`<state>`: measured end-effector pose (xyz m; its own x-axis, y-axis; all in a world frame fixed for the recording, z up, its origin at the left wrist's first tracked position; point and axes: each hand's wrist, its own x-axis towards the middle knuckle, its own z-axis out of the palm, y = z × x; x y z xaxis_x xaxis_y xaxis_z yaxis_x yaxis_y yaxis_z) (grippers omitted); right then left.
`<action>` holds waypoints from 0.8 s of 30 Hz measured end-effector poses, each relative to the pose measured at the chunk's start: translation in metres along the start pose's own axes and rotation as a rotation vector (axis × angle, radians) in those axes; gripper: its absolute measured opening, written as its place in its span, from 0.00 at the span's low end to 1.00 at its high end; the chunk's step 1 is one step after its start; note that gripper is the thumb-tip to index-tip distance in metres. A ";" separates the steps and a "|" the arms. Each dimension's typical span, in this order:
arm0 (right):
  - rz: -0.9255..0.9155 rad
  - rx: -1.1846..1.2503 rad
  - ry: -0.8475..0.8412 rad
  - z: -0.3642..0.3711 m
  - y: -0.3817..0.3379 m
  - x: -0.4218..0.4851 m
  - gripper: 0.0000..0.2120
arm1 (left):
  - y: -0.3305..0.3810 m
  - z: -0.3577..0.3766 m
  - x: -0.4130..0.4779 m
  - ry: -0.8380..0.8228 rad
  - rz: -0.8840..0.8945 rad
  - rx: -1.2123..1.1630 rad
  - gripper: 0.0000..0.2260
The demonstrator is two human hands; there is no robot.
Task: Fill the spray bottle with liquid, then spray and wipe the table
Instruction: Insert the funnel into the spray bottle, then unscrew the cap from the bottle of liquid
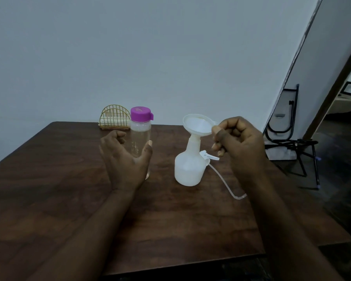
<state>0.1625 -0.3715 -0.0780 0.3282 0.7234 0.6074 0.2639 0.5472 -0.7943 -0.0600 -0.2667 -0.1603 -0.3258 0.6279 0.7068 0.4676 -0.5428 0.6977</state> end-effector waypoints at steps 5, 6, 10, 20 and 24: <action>0.070 -0.073 -0.139 0.046 0.026 -0.026 0.05 | -0.014 0.004 0.001 -0.193 -0.214 -0.095 0.37; 0.087 -0.098 -0.166 0.054 0.032 -0.028 0.06 | -0.015 0.005 0.000 -0.221 -0.236 -0.123 0.37; 0.117 -0.186 -0.185 0.079 0.049 -0.032 0.06 | -0.018 0.009 0.000 -0.273 -0.238 -0.057 0.30; -0.029 -0.304 0.056 0.153 0.030 0.002 0.26 | -0.016 0.003 0.005 -0.294 -0.213 -0.040 0.30; -0.050 -0.330 0.094 0.170 0.028 0.012 0.28 | -0.016 0.001 0.005 -0.289 -0.177 -0.067 0.31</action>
<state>0.0195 -0.2753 -0.0948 0.3856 0.6484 0.6564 0.5558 0.4046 -0.7262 -0.0681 -0.2547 -0.1682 -0.1468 0.8424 0.5185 0.3667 -0.4405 0.8194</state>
